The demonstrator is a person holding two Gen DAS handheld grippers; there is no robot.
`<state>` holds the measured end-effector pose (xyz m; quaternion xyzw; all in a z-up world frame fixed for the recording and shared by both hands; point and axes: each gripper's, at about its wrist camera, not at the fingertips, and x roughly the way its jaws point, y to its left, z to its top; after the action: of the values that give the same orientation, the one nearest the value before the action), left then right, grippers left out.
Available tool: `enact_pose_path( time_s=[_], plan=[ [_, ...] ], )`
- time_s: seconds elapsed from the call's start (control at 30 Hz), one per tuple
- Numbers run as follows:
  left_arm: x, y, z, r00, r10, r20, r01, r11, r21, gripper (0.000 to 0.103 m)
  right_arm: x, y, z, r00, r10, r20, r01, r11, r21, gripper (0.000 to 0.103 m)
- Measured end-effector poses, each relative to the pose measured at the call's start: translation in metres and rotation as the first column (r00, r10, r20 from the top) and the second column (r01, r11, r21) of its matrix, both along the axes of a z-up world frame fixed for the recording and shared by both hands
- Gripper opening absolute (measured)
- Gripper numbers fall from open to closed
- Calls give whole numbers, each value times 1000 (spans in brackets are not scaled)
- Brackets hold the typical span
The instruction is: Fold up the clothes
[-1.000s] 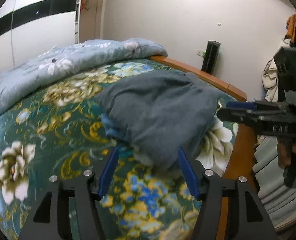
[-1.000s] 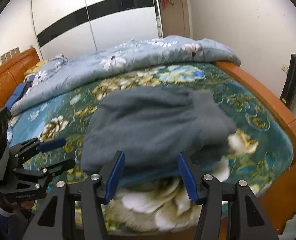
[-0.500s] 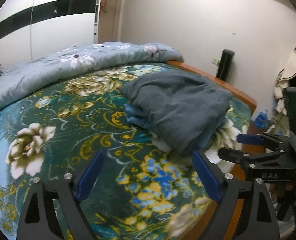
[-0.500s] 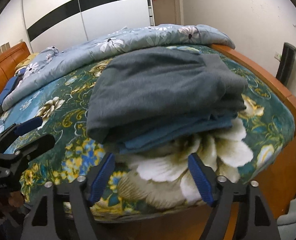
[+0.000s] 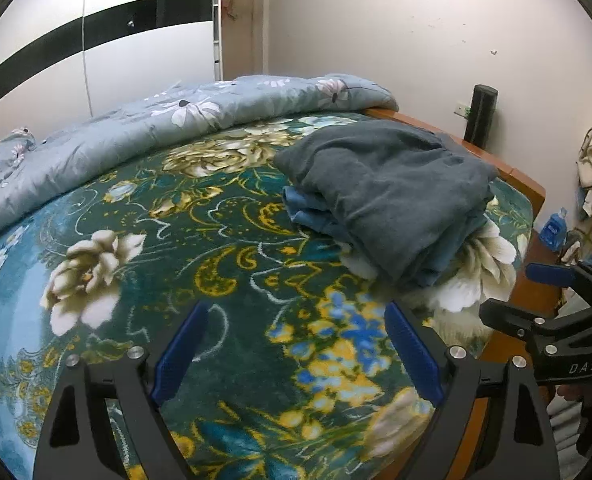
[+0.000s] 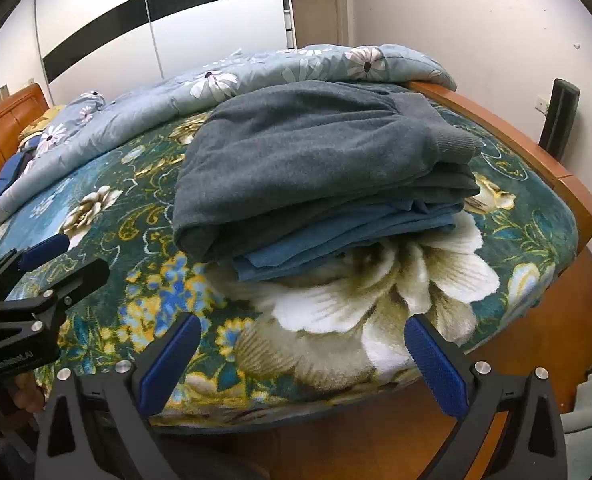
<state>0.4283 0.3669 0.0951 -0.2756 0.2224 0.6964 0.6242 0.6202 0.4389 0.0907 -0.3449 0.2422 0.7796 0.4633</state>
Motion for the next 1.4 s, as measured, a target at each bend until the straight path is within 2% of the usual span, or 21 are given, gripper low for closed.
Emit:
enact_pose_path(
  time_s=[0.3,0.57,1.07,1.4],
  plan=[
    [5,-2,2,1000,-15,3,15,1000,-3,91,-2,-7,3,999,22,25,-22,1000,6,103],
    [10,-2,2,1000,-24,-10,24,1000,0,97,3,-8,6,1000,23,19,-23,1000,6,103],
    [15,0,-6,1000,-16,-11,16,1000,-23,97,9,-7,5,1000,5,9,-5,1000,2,103],
    [15,1,-8,1000,-14,-10,14,999,-30,97,6,-8,6,999,30,24,-30,1000,8,103]
  ],
)
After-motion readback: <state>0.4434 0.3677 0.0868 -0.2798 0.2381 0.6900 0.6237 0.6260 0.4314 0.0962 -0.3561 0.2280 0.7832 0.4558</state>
